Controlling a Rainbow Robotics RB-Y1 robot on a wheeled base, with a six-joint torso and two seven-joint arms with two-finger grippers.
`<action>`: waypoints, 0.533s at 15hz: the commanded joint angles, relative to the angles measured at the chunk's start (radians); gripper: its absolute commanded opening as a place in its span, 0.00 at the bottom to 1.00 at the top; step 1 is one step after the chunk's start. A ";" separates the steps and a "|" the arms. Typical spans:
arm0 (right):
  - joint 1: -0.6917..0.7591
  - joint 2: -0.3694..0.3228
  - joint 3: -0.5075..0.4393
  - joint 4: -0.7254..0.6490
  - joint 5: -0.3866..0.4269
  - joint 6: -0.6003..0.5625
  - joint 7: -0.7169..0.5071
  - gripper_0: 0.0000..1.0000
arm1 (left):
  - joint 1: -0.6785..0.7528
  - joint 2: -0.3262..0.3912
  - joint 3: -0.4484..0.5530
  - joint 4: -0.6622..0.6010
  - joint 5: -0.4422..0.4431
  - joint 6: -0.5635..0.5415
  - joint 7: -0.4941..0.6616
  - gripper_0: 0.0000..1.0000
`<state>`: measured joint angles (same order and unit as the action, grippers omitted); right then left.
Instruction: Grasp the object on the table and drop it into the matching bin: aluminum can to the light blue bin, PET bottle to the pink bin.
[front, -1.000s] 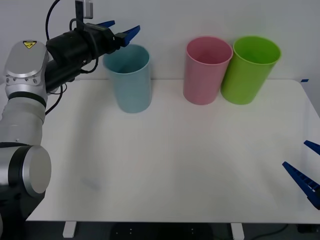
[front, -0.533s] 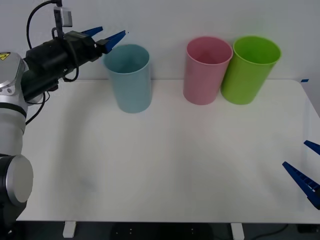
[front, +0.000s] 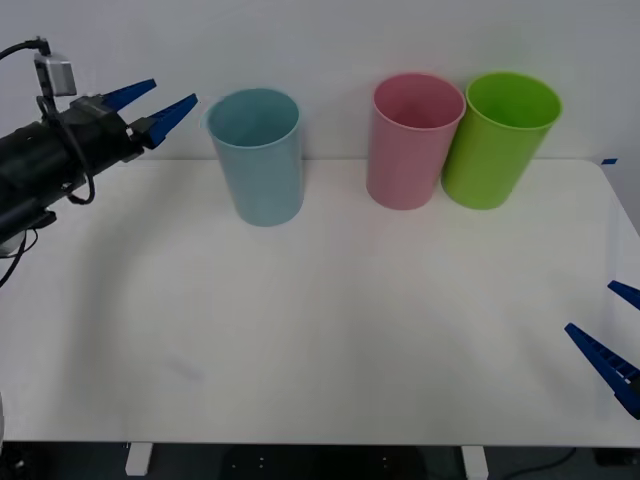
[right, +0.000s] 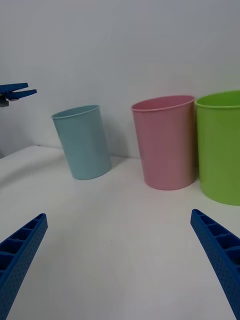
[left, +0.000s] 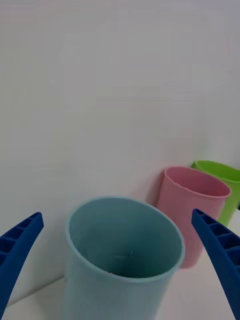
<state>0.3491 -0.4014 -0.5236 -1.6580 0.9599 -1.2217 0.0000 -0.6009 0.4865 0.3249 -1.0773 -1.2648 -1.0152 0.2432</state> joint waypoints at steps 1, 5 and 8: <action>0.000 0.000 0.000 0.000 0.000 0.000 0.000 1.00 | 0.092 0.041 0.049 -0.052 0.022 -0.080 -0.018 1.00; 0.000 0.000 0.000 0.000 0.000 0.000 0.000 1.00 | 0.191 0.093 0.103 -0.084 0.058 -0.157 -0.041 1.00; 0.000 0.000 0.000 0.000 0.000 0.000 0.000 1.00 | 0.279 0.098 0.152 -0.133 0.076 -0.181 -0.064 1.00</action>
<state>0.3490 -0.4014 -0.5236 -1.6581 0.9599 -1.2217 0.0000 -0.3445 0.5843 0.4623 -1.1967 -1.1915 -1.1880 0.1862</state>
